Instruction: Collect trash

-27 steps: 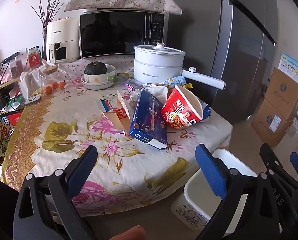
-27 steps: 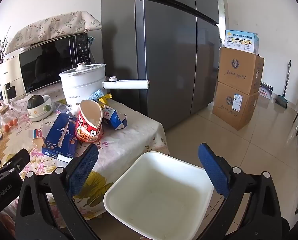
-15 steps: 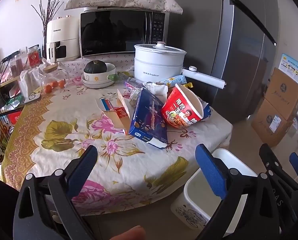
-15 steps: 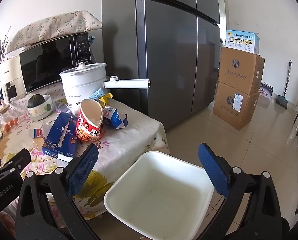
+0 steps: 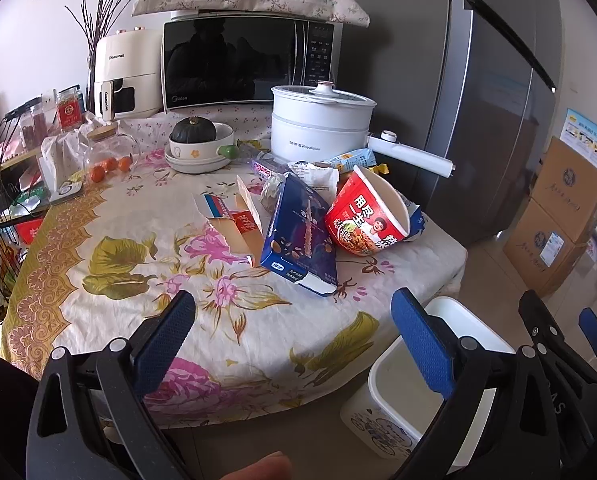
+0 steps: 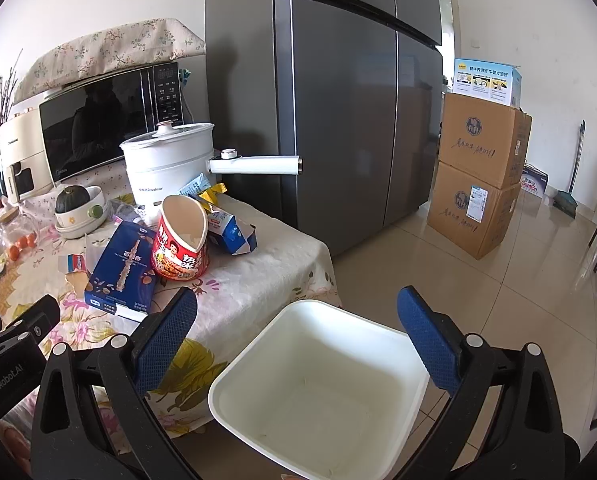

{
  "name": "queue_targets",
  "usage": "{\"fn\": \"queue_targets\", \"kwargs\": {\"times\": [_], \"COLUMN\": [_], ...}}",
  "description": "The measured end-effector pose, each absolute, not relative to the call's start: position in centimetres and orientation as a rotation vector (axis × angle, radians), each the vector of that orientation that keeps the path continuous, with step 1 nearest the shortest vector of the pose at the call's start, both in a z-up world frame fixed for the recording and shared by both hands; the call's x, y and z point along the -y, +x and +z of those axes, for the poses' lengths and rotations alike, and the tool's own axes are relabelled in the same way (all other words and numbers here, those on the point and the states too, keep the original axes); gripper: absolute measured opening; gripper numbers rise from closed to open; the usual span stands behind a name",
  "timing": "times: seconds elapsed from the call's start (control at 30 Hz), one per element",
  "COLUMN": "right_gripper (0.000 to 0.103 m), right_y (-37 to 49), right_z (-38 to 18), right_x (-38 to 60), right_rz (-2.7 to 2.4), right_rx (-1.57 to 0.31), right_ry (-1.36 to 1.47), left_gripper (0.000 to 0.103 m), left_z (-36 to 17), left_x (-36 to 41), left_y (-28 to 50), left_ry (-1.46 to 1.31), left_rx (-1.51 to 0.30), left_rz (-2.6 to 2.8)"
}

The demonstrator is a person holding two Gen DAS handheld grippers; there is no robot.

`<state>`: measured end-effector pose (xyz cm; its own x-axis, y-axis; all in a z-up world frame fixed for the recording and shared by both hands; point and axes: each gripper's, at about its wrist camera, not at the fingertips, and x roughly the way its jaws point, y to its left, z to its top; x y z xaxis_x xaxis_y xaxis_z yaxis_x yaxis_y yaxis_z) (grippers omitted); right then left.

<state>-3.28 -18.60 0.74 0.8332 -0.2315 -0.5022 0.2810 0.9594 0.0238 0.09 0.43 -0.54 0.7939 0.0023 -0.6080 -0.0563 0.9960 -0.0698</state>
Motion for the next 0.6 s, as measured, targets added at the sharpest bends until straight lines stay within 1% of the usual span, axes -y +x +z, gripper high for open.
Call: {"fn": "queue_targets", "kwargs": {"times": [0.6], "right_gripper": [0.096], "right_y": [-3.13], "right_z": [0.60], "right_x": [18.43], "right_rz": [-0.267], "right_rx": [-0.527], "right_ry": [0.093], "left_gripper": [0.096], "left_z": [-0.85], "left_x": [-0.56], "left_y": [0.11], "left_ry": [-0.093], "left_rx": [-0.668], "left_rz": [0.036]}}
